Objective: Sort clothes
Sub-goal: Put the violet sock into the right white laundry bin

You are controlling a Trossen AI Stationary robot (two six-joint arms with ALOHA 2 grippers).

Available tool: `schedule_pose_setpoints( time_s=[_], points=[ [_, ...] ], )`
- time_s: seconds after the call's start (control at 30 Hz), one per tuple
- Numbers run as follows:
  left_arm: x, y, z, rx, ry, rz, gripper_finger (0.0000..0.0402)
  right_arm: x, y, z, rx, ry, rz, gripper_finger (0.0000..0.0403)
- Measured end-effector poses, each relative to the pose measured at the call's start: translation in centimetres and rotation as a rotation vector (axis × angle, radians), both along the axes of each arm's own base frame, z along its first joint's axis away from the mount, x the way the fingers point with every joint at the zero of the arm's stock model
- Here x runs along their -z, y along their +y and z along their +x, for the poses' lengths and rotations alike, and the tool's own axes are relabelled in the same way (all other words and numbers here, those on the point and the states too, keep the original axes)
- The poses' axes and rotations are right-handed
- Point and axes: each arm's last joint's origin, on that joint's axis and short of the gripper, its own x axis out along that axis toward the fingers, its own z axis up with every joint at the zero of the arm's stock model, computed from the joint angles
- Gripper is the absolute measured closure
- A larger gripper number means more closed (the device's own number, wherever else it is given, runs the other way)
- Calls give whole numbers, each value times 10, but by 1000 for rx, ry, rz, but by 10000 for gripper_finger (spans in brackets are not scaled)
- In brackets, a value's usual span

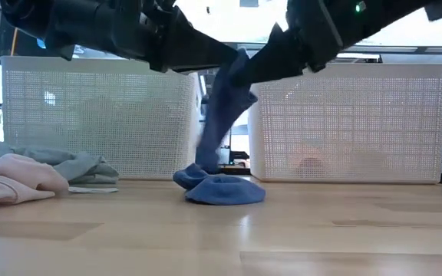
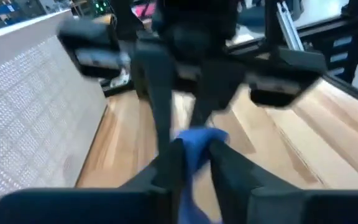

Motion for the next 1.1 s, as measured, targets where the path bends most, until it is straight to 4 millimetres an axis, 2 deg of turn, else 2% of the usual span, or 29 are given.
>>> schedule_pose_setpoints(
  time_s=[0.13, 0.27, 0.4, 0.53, 0.63, 0.77, 0.97, 1.1],
  points=[
    [-4, 1, -11, -55, 111, 14, 284, -21, 7, -7, 51, 27, -28, 398],
    [-8, 4, -24, -136, 216, 2, 246, -54, 15, -18, 111, 14, -105, 395],
    [-9, 7, -32, -215, 273, -37, 235, -96, 17, -32, 159, -1, -229, 400],
    [-8, 8, -33, -234, 282, -30, 238, -138, 4, -47, 239, -28, -341, 398],
    [-5, 8, -33, -240, 294, -18, 241, -165, -13, -57, 256, -38, -384, 397],
    [-6, 8, -32, -244, 288, -17, 243, -189, -50, -73, 327, -22, -421, 397],
    [-6, 8, -32, -244, 289, -9, 243, -207, -112, -104, 563, -31, -337, 395],
    [-6, 8, -32, -244, 288, -9, 243, -209, -141, -123, 708, -79, -224, 377]
  ],
)
